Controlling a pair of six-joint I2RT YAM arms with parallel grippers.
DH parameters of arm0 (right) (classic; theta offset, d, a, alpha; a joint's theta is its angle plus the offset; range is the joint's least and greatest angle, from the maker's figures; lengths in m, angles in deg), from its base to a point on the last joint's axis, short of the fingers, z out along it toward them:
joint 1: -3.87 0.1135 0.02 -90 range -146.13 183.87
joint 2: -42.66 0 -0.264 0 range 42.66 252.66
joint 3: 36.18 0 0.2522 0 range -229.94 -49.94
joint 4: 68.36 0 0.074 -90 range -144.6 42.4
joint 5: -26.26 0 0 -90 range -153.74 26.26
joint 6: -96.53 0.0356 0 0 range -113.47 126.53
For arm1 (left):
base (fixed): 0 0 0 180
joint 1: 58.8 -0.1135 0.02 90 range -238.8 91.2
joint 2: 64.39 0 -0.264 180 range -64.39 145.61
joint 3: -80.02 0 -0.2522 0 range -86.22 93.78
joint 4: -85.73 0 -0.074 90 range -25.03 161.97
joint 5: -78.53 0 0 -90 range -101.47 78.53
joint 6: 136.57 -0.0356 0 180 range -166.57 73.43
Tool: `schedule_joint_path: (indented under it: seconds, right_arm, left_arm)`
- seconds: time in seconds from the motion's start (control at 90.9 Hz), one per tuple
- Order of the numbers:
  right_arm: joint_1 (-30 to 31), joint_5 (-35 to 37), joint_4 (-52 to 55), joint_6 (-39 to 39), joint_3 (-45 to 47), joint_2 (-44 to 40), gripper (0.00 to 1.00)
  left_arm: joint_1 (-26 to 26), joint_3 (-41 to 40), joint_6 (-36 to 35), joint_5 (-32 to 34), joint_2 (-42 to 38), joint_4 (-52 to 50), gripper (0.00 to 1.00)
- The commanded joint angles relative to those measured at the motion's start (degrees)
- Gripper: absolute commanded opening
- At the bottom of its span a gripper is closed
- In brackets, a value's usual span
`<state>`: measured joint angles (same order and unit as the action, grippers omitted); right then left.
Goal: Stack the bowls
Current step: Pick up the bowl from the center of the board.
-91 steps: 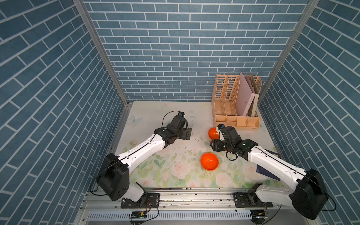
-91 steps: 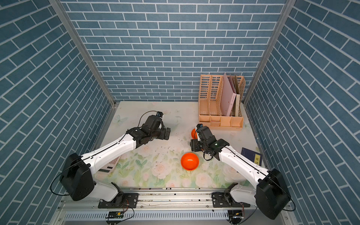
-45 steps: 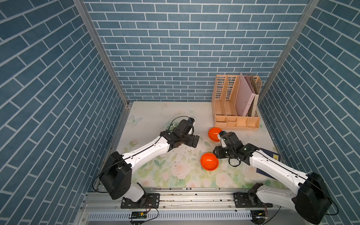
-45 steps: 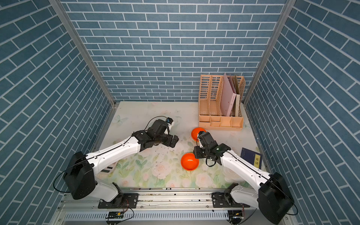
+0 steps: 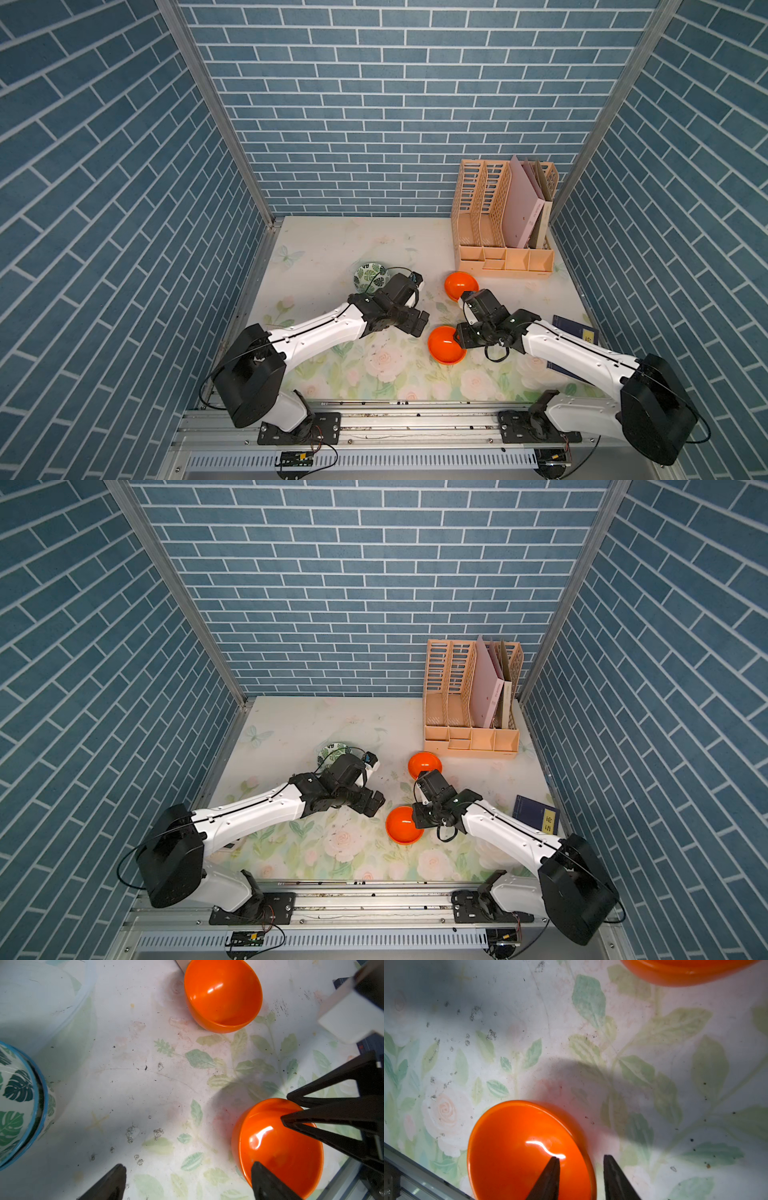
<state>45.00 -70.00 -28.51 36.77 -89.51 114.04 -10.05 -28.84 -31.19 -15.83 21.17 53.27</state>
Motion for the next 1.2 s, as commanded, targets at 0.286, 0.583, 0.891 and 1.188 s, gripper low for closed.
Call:
schedule_joint_path:
  seconds: [0.286,0.583,0.891,1.188]
  right_arm:
    - [0.3,1.6,-1.9,1.1,0.1,1.2,0.0]
    - [0.3,4.3,-1.9,0.9,-3.3,0.9,0.0]
    - [-1.7,8.4,0.5,-2.5,-11.1,2.3,0.0]
    - [-8.3,7.8,-0.1,-7.2,-16.4,5.4,0.0]
  left_arm:
    - [1.4,0.4,1.1,1.7,0.1,1.0,0.96]
    - [1.4,1.9,1.6,2.4,1.9,1.1,0.96]
    - [0.6,7.1,3.0,5.0,4.4,0.7,0.97]
    - [-1.9,11.7,3.3,4.3,7.0,1.4,0.97]
